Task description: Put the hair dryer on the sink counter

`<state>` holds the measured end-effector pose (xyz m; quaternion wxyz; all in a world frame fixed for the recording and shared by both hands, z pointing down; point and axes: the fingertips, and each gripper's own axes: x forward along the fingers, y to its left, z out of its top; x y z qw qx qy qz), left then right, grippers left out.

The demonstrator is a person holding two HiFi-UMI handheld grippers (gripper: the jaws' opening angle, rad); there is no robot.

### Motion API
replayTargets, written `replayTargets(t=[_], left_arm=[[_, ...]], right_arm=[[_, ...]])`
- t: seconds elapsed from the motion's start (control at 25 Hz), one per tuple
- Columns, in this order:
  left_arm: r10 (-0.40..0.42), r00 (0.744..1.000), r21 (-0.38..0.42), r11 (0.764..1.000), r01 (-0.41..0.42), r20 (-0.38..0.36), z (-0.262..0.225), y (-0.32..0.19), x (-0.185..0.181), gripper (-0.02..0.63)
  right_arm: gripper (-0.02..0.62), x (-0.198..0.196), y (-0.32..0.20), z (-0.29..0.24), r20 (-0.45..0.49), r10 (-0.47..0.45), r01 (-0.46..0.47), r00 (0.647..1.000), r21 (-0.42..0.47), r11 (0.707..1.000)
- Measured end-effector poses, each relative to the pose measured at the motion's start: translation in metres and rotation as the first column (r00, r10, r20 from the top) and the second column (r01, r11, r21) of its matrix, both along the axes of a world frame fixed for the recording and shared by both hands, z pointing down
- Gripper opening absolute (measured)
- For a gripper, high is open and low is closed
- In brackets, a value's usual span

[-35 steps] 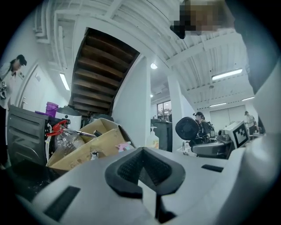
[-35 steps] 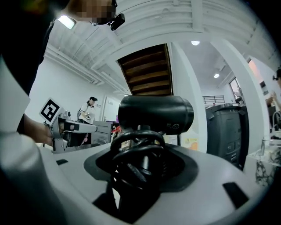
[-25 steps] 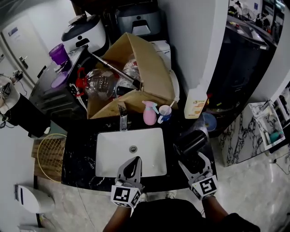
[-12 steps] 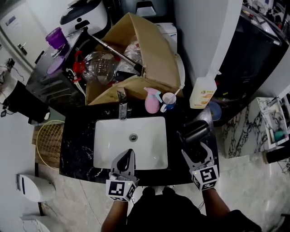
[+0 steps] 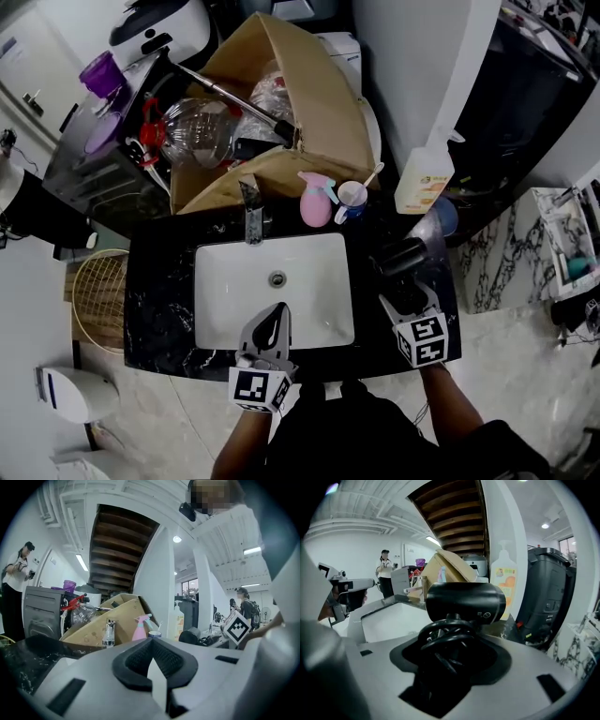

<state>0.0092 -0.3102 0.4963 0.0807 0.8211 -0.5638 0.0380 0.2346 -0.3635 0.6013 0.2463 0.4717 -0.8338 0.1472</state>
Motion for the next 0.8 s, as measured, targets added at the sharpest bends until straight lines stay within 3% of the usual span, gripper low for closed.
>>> replayTargets(t=[0.44,0.8], left_arm=[[0.032,0.999,-0.026,0.999,-0.032,0.005,0.011,-0.007,0.003,-0.006],[0.021,1.0,-0.059,0.998,-0.02,0.001,0.016,-0.008,-0.005,-0.006]], right_arm=[[0.264,-0.011,-0.017,0.051,-0.067,0.015,-0.027,0.998,-0.184,0.983],[0.267,-0.014,-0.018,0.069,-0.127,0.007,-0.041,0.992,-0.263,0.964]])
